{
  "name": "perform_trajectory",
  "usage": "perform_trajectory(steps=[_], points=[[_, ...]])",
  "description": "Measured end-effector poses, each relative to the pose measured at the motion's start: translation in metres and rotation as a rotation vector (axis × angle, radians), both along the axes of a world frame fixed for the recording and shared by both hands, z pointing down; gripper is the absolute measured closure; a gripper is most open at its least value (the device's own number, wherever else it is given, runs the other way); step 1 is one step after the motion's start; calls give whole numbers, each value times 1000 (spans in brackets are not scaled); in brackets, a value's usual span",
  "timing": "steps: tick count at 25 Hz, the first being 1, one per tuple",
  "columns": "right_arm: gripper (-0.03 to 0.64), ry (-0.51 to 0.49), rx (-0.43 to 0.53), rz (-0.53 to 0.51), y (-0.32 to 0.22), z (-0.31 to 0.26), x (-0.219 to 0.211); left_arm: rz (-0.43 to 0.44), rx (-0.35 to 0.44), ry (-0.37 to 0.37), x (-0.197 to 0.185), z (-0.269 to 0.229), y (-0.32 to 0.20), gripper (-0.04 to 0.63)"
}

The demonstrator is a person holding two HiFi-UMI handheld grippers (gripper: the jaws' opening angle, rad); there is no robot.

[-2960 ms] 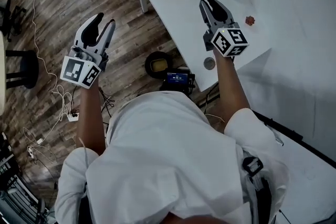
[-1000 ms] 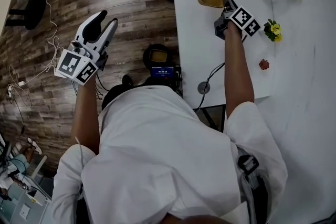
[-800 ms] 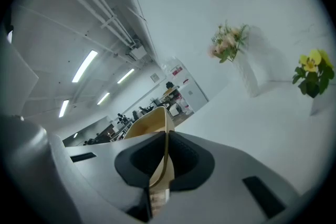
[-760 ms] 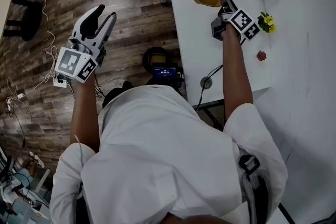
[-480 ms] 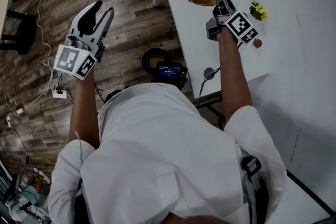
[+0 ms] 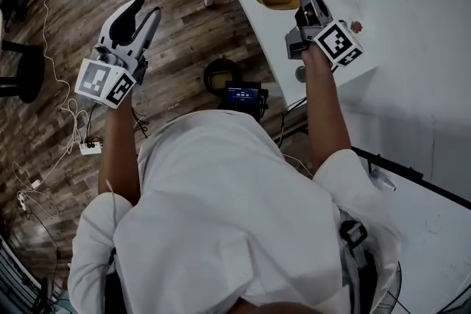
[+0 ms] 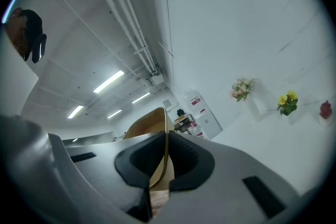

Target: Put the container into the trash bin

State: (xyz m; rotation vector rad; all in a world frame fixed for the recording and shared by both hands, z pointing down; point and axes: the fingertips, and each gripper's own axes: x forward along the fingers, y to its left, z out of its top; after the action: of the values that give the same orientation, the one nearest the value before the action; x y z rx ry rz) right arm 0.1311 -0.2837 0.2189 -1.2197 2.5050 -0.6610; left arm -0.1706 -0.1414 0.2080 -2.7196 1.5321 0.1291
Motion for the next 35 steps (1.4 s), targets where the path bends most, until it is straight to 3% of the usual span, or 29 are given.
perform_trajectory(steps=[12, 19, 31, 35], points=[[572, 10, -33, 91, 109, 56, -8, 79, -35, 15, -11, 40, 70, 430], [572, 60, -110, 112, 140, 125, -20, 84, -164, 58, -16, 110, 85, 430], [572, 80, -308, 57, 149, 307, -45, 101, -360, 7, 13, 263, 79, 430], [572, 96, -384, 62, 148, 388, -35, 111, -411, -11, 30, 315, 69, 430]])
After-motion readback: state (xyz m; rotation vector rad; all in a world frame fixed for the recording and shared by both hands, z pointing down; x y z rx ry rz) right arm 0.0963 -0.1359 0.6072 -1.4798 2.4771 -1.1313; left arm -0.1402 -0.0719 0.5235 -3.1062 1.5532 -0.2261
